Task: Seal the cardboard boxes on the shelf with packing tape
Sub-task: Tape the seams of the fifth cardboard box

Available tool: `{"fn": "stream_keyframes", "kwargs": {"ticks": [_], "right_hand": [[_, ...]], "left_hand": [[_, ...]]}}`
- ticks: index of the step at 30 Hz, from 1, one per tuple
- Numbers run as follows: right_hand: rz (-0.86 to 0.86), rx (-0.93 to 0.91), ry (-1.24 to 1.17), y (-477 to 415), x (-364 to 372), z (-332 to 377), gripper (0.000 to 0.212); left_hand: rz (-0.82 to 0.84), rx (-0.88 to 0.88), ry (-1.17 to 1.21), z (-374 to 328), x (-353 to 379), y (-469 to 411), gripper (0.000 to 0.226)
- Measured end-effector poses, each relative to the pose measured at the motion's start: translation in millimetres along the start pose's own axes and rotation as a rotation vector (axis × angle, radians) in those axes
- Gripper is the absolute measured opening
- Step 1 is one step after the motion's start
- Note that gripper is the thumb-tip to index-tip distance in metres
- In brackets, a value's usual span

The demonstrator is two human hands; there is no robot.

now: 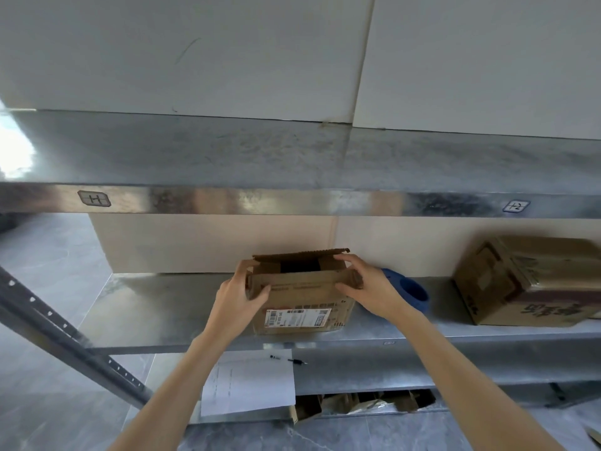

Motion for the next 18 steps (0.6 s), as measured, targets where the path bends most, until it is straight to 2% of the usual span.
{"fn": "stream_keyframes", "kwargs": {"ticks": [5, 7, 9, 13, 18], "right_hand": [[-0.207, -0.093, 0.108, 1, -14, -3, 0.074], [-0.245, -0.116, 0.154, 0, -18, -3, 0.085], [-0.208, -0.147, 0.194, -2, -14, 0, 0.089], [-0.043, -0.087, 0.178, -11, 12, 0, 0.079], [-0.086, -0.097, 0.298, -19, 24, 0, 0.044]], "left_hand": [[-0.174, 0.041, -0.094, -3, -9, -2, 0.07], [-0.167, 0.083, -0.128, -5, -9, -6, 0.083], [-0.103, 0.126, -0.12, -8, -2, -11, 0.09], [0.059, 0.119, -0.111, -9, 18, -18, 0.079], [0.028, 0.126, -0.145, -8, 31, -20, 0.047]]}}
Point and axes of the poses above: each hand's wrist, its own y-axis away from the middle knuckle, its own x-axis out of the palm, z = x × y, the point moved 10 cm from there along -y, towards the middle knuckle, and after that the axes turned 12 degrees about -y, right-handed, at the moved point
